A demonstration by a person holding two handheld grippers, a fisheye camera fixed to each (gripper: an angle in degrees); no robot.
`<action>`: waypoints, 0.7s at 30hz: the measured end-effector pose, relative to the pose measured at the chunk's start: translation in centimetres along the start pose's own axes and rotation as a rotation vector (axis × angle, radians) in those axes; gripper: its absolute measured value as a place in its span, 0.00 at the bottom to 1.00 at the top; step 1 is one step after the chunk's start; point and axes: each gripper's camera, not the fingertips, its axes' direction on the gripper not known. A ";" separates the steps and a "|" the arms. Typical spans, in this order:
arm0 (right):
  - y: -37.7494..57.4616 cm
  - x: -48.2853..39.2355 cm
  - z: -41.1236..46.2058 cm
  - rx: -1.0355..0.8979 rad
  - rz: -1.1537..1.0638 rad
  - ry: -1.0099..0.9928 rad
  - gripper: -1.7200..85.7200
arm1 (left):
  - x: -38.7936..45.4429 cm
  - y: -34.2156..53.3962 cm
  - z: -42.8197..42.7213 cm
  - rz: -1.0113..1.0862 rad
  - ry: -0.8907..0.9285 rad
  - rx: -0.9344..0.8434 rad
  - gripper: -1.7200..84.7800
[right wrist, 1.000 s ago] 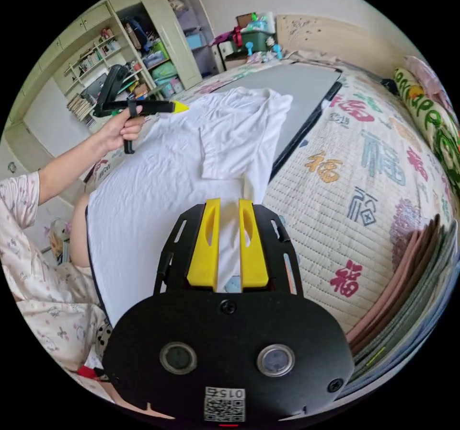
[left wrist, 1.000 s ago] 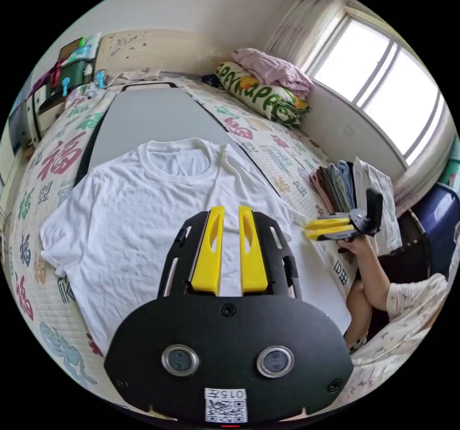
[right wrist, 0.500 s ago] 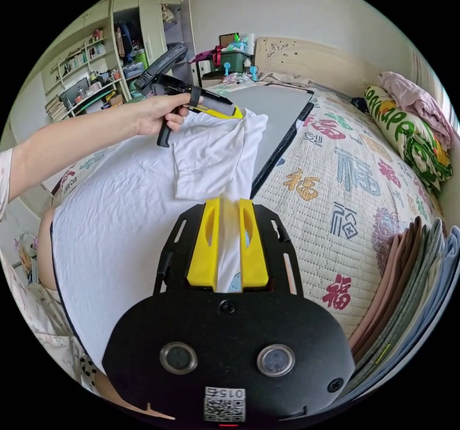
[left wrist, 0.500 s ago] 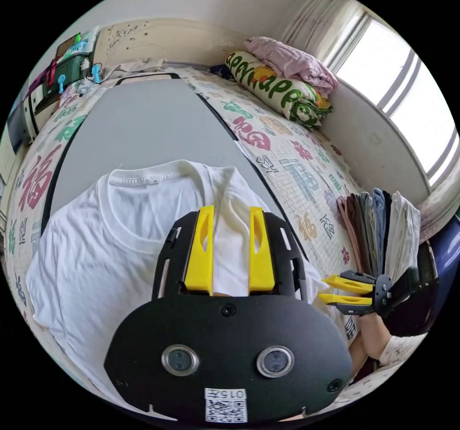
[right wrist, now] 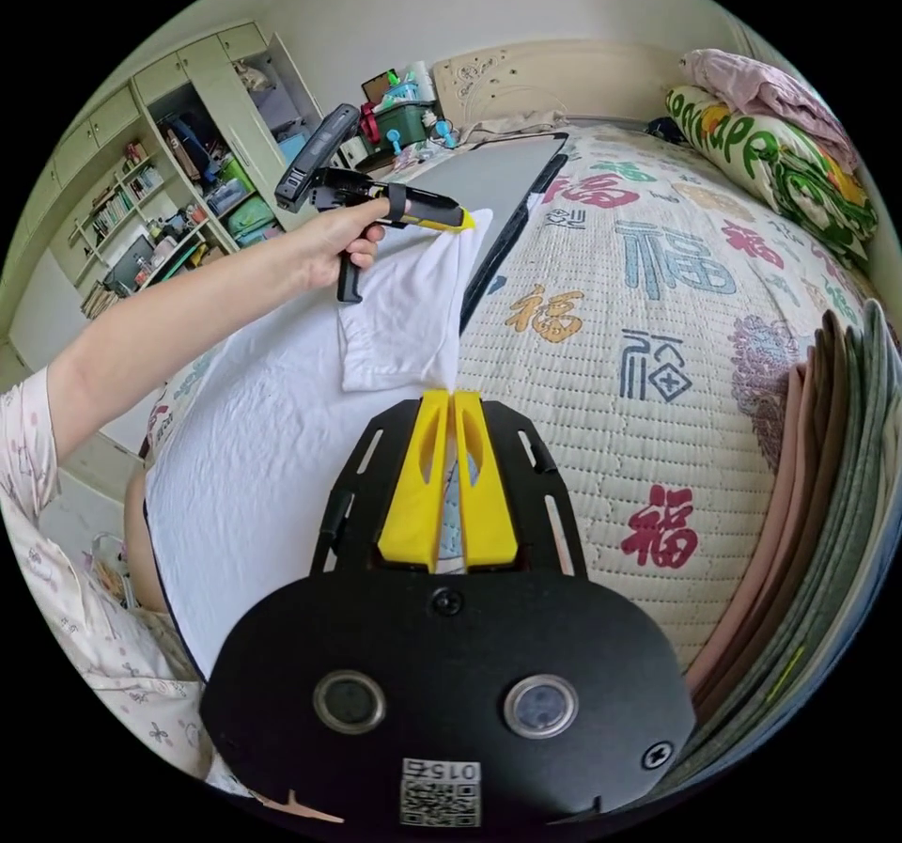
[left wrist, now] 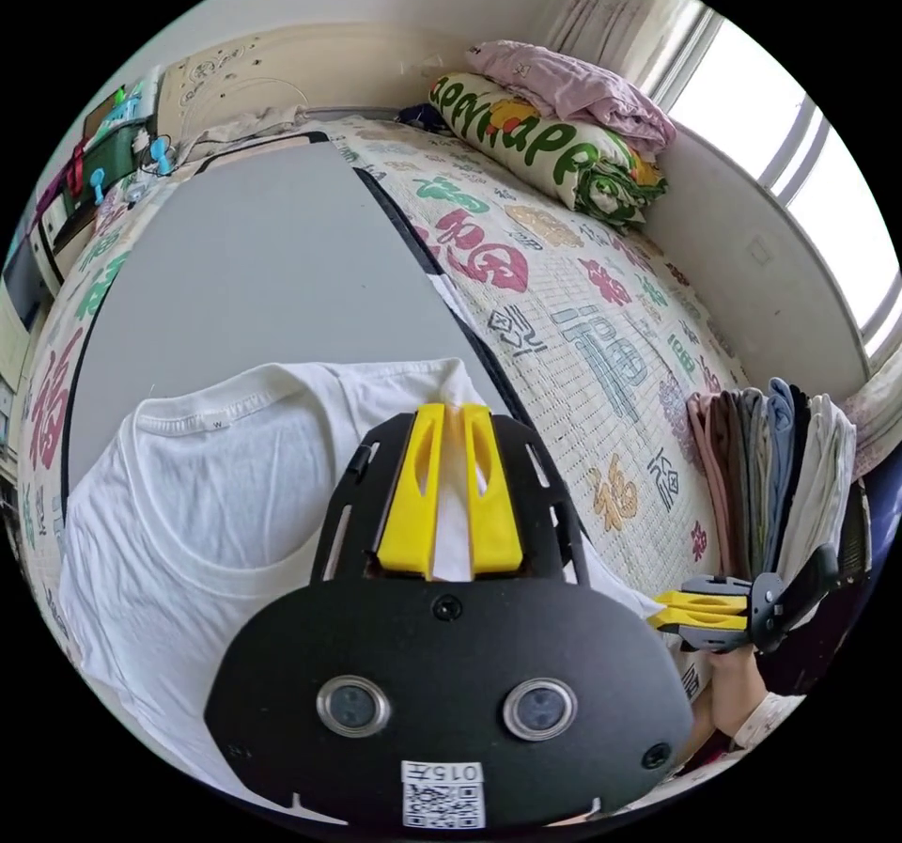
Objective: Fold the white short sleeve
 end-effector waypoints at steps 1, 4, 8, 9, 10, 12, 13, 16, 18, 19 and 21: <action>-0.1 0.3 -0.1 -0.006 0.011 -0.029 0.02 | -0.1 0.2 -0.7 0.022 0.000 0.019 0.14; -0.4 0.9 -0.5 0.009 0.011 -0.077 0.03 | 1.3 2.5 -3.8 0.199 0.034 0.097 0.15; -1.0 1.1 -0.2 -0.005 0.014 -0.076 0.03 | 4.1 7.5 -6.2 0.415 0.252 0.062 0.15; -1.2 1.1 -0.1 -0.008 0.023 -0.063 0.03 | 5.0 8.9 -6.3 0.462 0.307 0.013 0.14; -1.3 1.2 0.0 -0.013 0.044 -0.039 0.02 | 5.8 10.2 -6.4 0.504 0.326 -0.023 0.14; -1.5 1.4 0.1 -0.013 0.069 -0.014 0.02 | 6.6 11.6 -6.1 0.541 0.305 -0.054 0.12; -1.6 1.4 0.0 -0.007 0.067 -0.015 0.02 | 7.1 12.2 -5.5 0.569 0.273 -0.078 0.12; -1.8 1.4 -0.1 -0.001 0.074 -0.005 0.02 | 7.6 12.9 -4.1 0.582 0.203 -0.158 0.12; -2.0 1.3 0.0 -0.004 0.075 -0.001 0.03 | 7.6 13.4 -3.9 0.581 0.207 -0.161 0.12; -2.2 1.3 0.0 -0.008 0.076 0.000 0.03 | 7.7 13.6 -3.9 0.588 0.198 -0.173 0.12; -2.4 1.4 0.0 -0.009 0.088 -0.003 0.05 | 7.5 13.7 -4.2 0.582 0.198 -0.182 0.12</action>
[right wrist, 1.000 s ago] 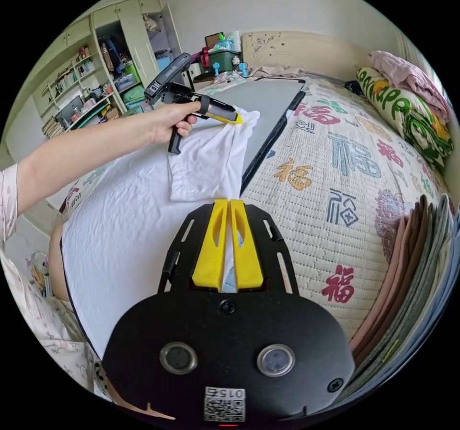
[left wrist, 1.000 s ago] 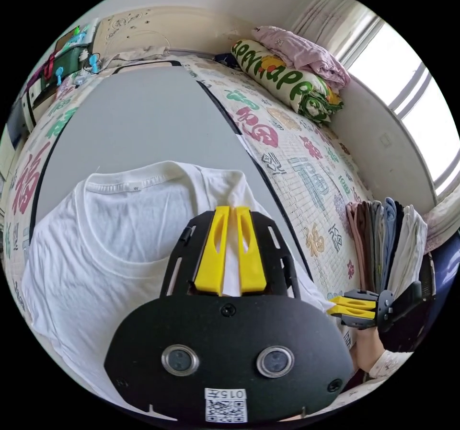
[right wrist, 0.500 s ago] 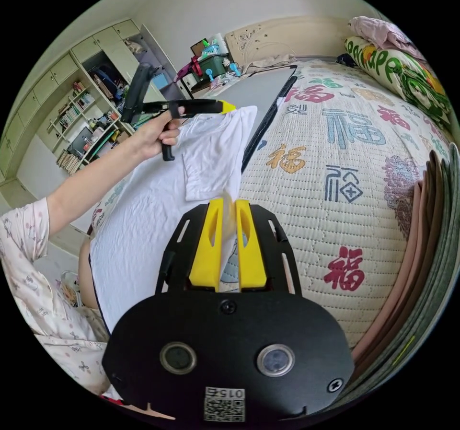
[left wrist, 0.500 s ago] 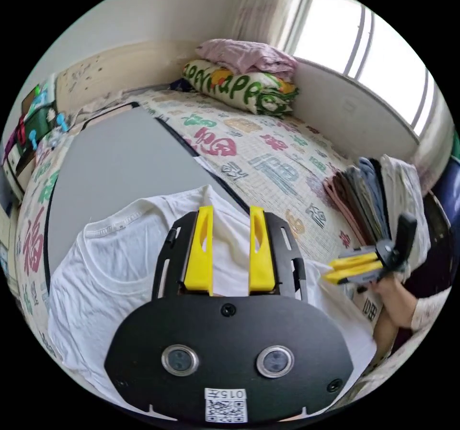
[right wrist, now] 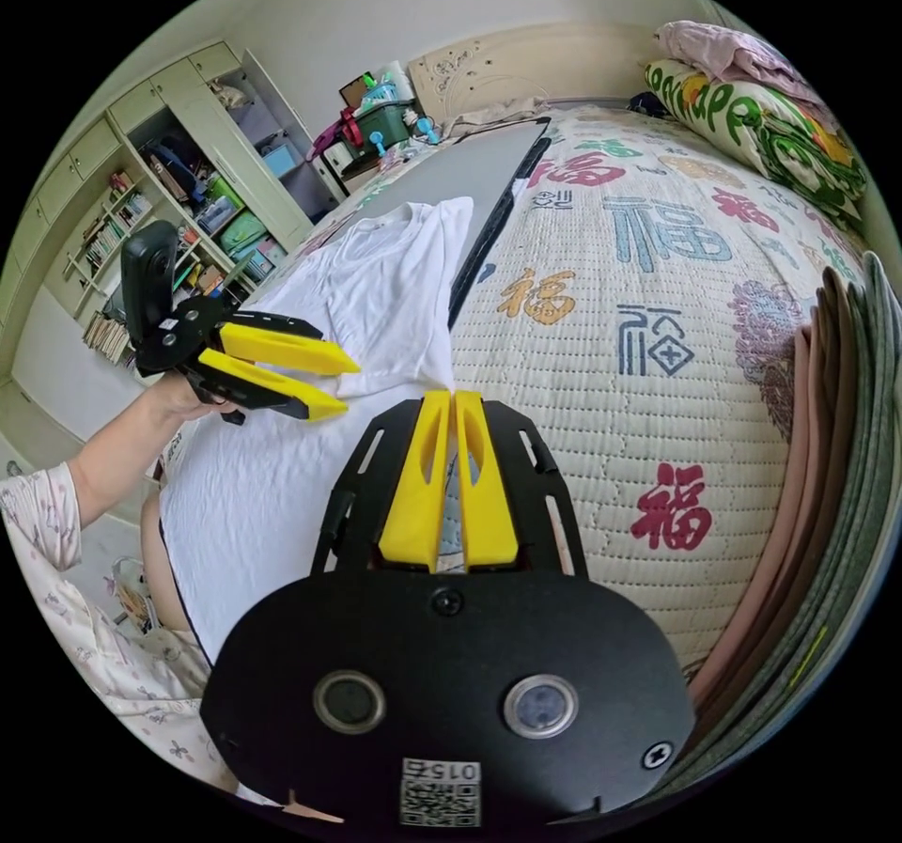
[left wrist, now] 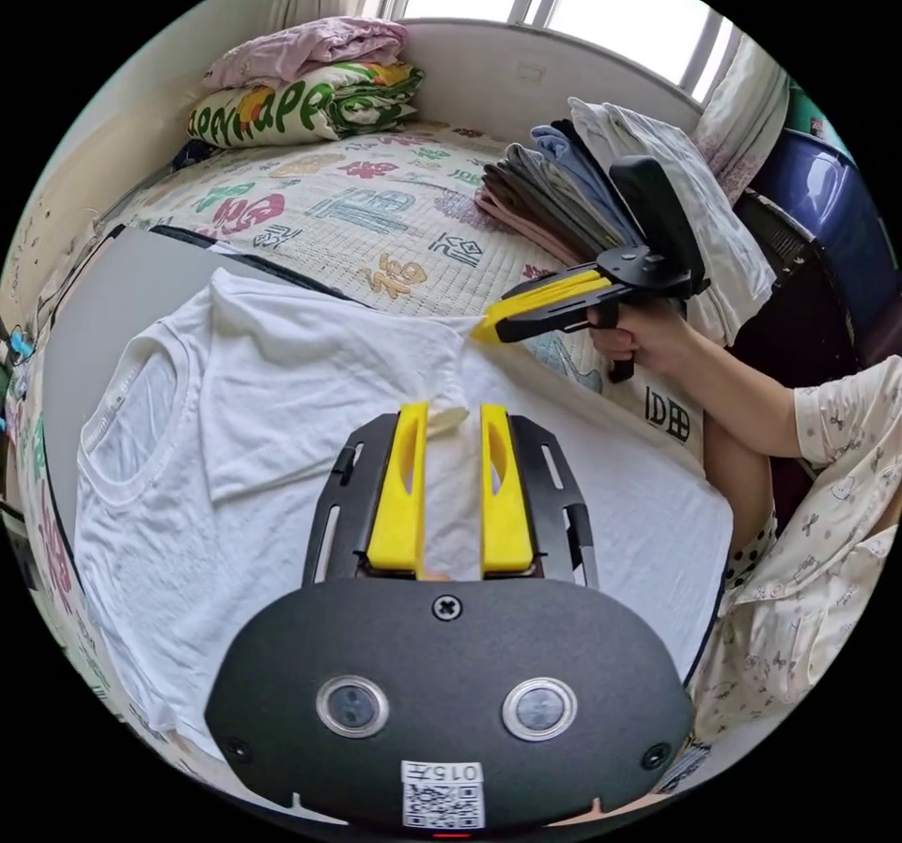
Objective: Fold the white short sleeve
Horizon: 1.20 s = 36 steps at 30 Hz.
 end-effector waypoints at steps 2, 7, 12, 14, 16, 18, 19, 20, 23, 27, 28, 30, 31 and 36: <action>-0.1 0.3 -0.6 0.020 0.029 0.013 0.08 | -0.8 0.7 -1.0 -0.041 0.027 0.038 0.12; -0.7 -4.2 -3.1 0.127 -0.162 0.090 0.11 | -6.0 4.9 -4.6 -0.353 -0.113 0.195 0.12; -1.7 -8.2 -1.8 0.078 -0.289 0.131 0.12 | -7.9 6.4 -3.7 -0.458 -0.230 0.161 0.12; -2.7 -7.7 -1.8 0.082 -0.257 0.090 0.11 | -8.5 6.8 -2.9 -0.486 -0.215 0.146 0.13; -5.1 -6.3 -2.1 0.115 -0.182 0.015 0.10 | -9.3 7.6 -2.3 -0.519 -0.211 0.147 0.14; -7.5 -5.3 -1.5 0.134 -0.143 -0.014 0.09 | -9.7 8.3 -2.2 -0.524 -0.218 0.164 0.14; -9.7 -4.7 -0.5 0.120 -0.108 -0.010 0.08 | -9.9 8.8 -2.1 -0.522 -0.205 0.174 0.13; -10.8 -4.4 0.1 0.107 -0.087 -0.003 0.07 | -10.0 9.0 -2.0 -0.521 -0.199 0.177 0.13; -15.9 -4.4 2.7 0.102 -0.027 0.011 0.04 | -10.2 9.5 -1.7 -0.489 -0.151 0.199 0.09; -21.8 -6.4 7.1 0.029 -0.056 0.013 0.02 | -11.0 9.9 -0.7 -0.478 -0.096 0.176 0.07; -23.1 -6.4 8.8 -0.024 -0.012 0.058 0.02 | -11.2 10.1 -0.5 -0.476 -0.087 0.173 0.05; -24.3 -6.2 10.9 -0.073 0.046 0.099 0.01 | -11.3 10.6 -0.4 -0.484 -0.075 0.186 0.03; -24.7 -6.2 11.8 -0.076 0.073 0.104 0.01 | -11.2 11.1 -0.5 -0.485 -0.067 0.202 0.03; -26.1 -8.3 13.1 -0.083 0.007 0.169 0.01 | -11.0 12.9 -0.5 -0.470 -0.082 0.201 0.02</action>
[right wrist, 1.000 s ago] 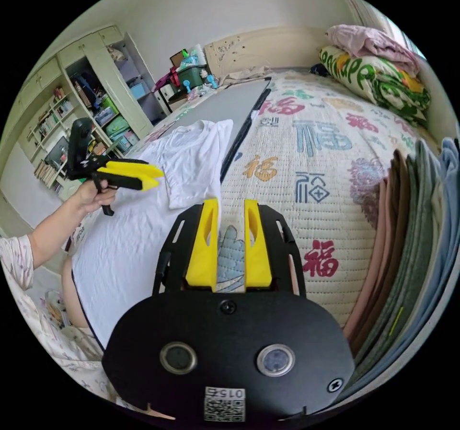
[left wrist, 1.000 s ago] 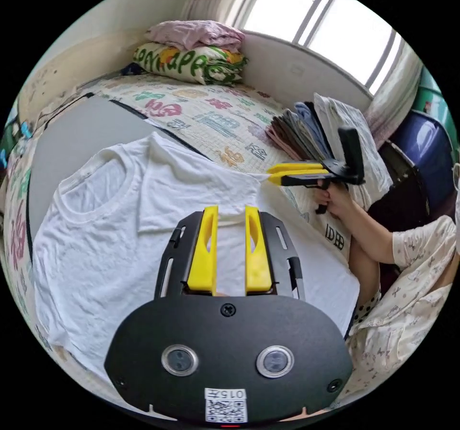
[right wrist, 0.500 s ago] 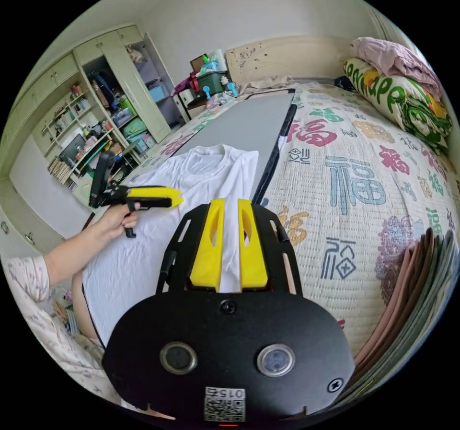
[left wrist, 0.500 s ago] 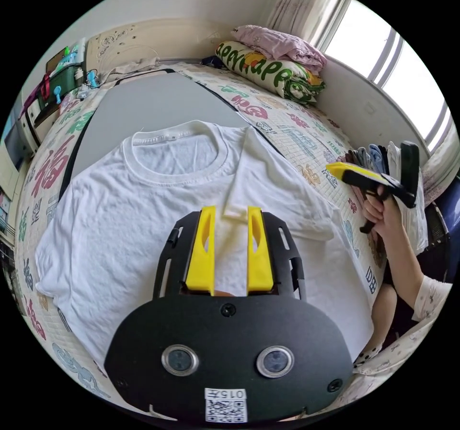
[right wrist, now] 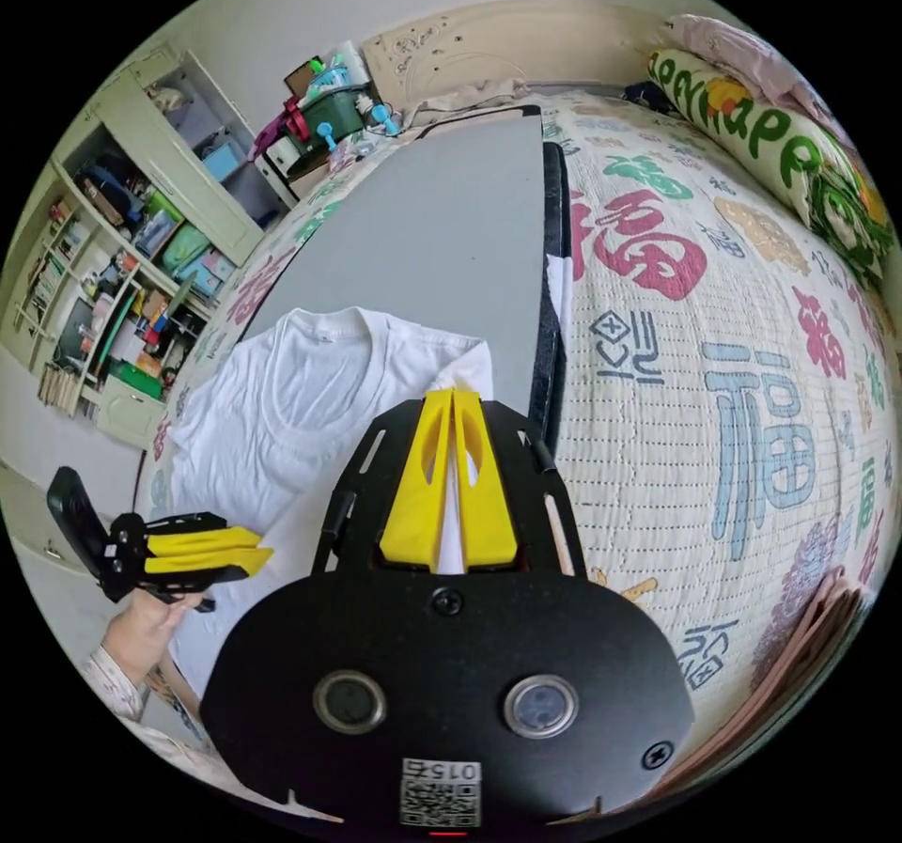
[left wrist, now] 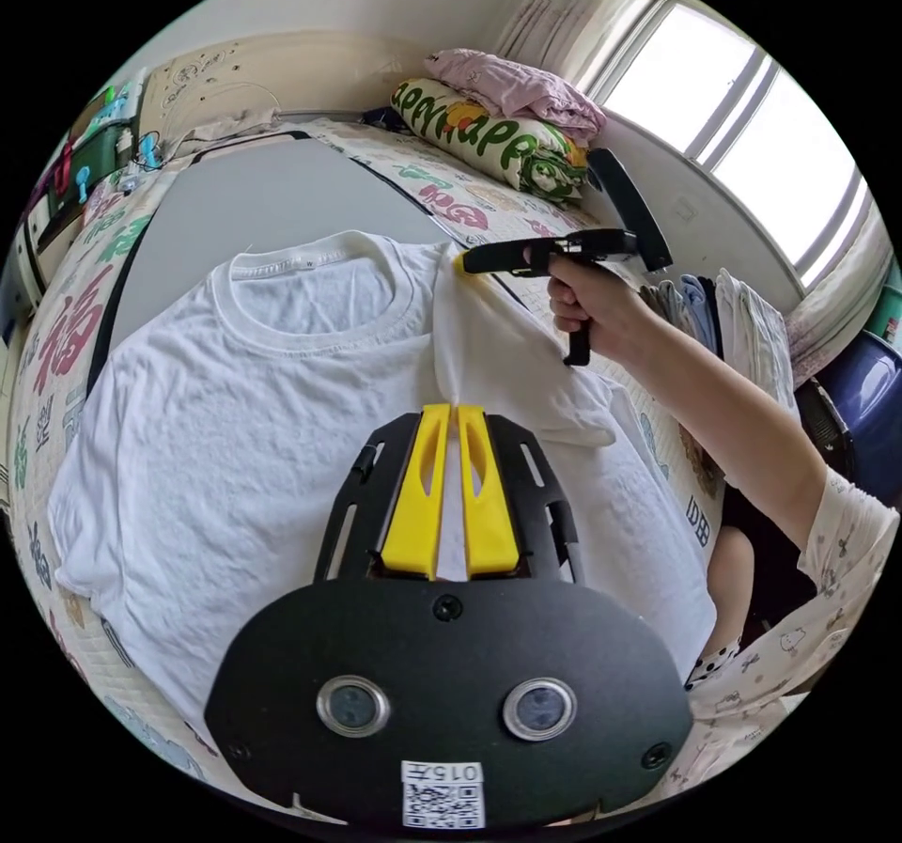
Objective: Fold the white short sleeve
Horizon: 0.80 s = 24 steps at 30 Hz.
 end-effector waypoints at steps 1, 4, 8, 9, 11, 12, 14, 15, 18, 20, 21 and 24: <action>-0.3 -1.0 0.2 -0.012 -0.031 0.042 0.01 | -0.4 0.3 0.1 -0.007 0.006 0.000 0.02; -0.9 -3.1 0.6 -0.032 -0.099 0.121 0.01 | -1.5 0.6 1.0 -0.019 -0.028 -0.018 0.02; -1.2 -4.0 0.4 -0.034 -0.089 0.143 0.01 | -2.3 1.0 1.6 -0.028 -0.020 -0.028 0.04; -1.0 -4.0 -0.2 -0.015 -0.070 0.173 0.01 | -2.6 1.2 1.8 -0.031 -0.021 -0.028 0.05; -0.2 -4.2 -1.8 0.037 -0.066 0.224 0.01 | -3.0 1.5 1.9 -0.037 -0.032 -0.030 0.07; 0.7 -4.5 -3.1 0.067 -0.082 0.229 0.01 | -3.3 1.7 1.8 -0.050 -0.046 -0.027 0.09; 2.9 -5.1 -5.0 0.095 -0.131 0.185 0.01 | -3.0 2.3 1.2 -0.046 -0.100 0.010 0.11; 4.6 -5.6 -5.9 0.084 -0.166 0.147 0.01 | -2.6 2.8 0.7 -0.031 -0.120 0.037 0.12; 9.4 -6.4 -7.1 0.044 -0.215 0.086 0.01 | 0.1 3.5 0.4 0.095 0.006 0.066 0.12; 11.9 -6.5 -7.2 0.026 -0.207 0.036 0.01 | 2.2 3.7 1.4 0.172 0.060 0.041 0.11; 13.2 -6.7 -7.1 0.022 -0.216 0.005 0.01 | 3.3 3.8 2.3 0.200 0.093 0.023 0.11; 14.6 -7.7 -6.4 0.012 -0.210 0.040 0.01 | 4.7 3.6 5.4 0.261 0.187 -0.063 0.10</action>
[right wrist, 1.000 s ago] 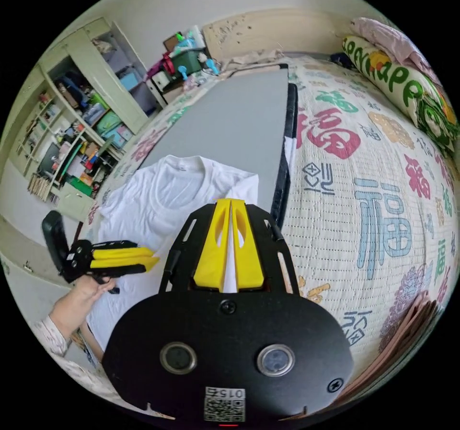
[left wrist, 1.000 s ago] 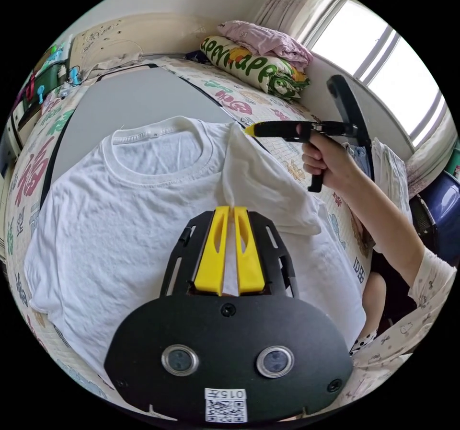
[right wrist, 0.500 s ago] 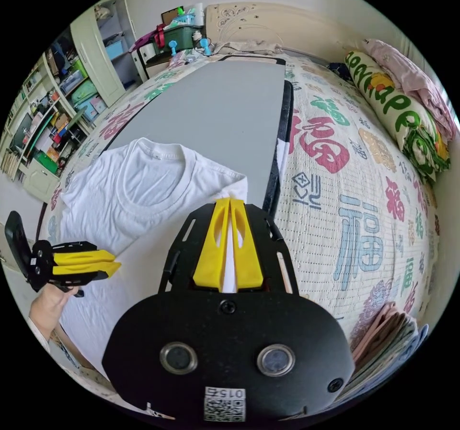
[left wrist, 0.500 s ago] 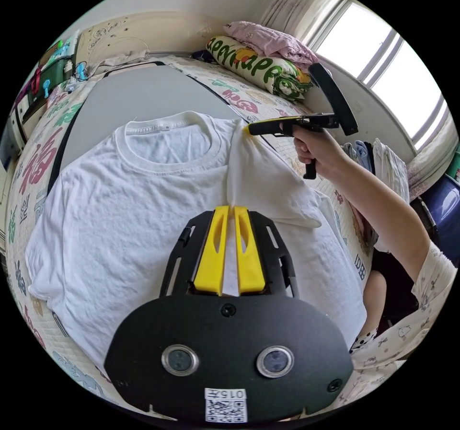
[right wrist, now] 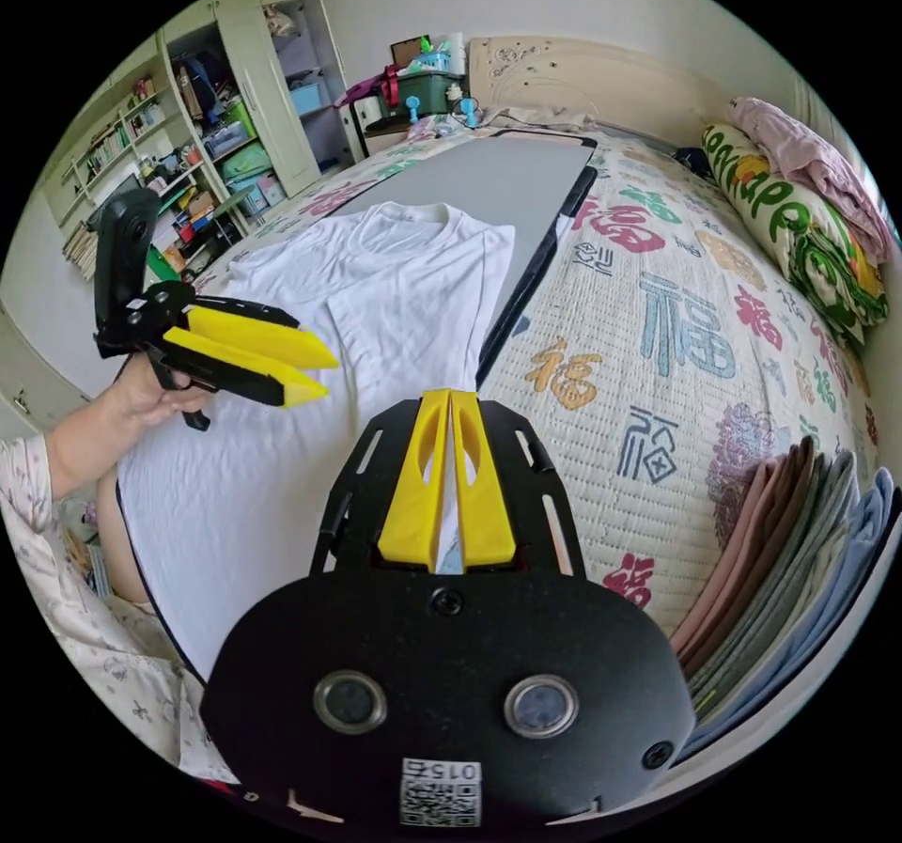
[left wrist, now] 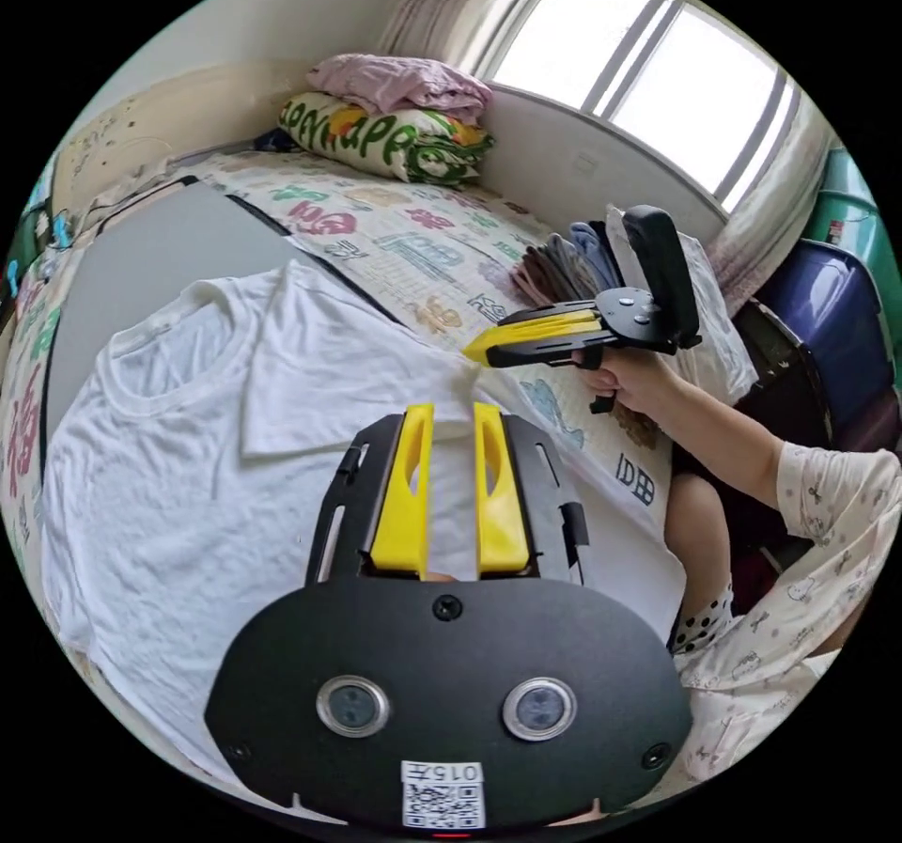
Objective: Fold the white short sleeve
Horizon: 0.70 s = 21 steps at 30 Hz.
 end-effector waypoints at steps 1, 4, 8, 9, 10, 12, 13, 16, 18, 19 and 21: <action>-0.3 -0.3 0.5 -0.021 0.022 0.019 0.01 | -0.2 -0.1 1.2 -0.013 -0.018 -0.034 0.09; -1.5 -1.0 2.0 -0.096 0.048 0.029 0.01 | -0.9 0.5 3.2 -0.020 -0.090 -0.094 0.09; -3.0 -0.9 1.6 -0.127 0.149 -0.019 0.01 | -1.9 2.1 2.7 -0.069 -0.090 -0.086 0.10; -3.9 -0.9 0.4 -0.111 0.188 -0.003 0.01 | -2.4 3.1 1.8 -0.101 -0.075 -0.049 0.11; -5.2 -1.0 -1.3 -0.086 0.233 0.023 0.01 | -3.0 4.5 0.6 -0.147 -0.037 -0.002 0.11; -7.7 -1.7 -4.6 -0.034 0.298 0.039 0.01 | -4.0 7.1 -1.8 -0.212 0.012 0.082 0.11; -9.7 -2.5 -7.2 0.010 0.341 0.026 0.01 | -4.7 9.4 -3.7 -0.254 0.012 0.141 0.11; -14.6 -6.8 -13.8 0.150 0.405 -0.085 0.01 | -7.0 16.7 -9.0 -0.379 -0.043 0.282 0.11; -17.2 -11.0 -17.1 0.232 0.349 -0.148 0.01 | -8.8 21.7 -11.7 -0.464 -0.077 0.345 0.11; -18.8 -14.0 -18.5 0.251 0.296 -0.159 0.02 | -10.1 25.2 -13.1 -0.532 -0.102 0.374 0.10; -20.8 -18.1 -19.5 0.253 0.244 -0.148 0.02 | -12.1 30.0 -14.3 -0.640 -0.114 0.408 0.10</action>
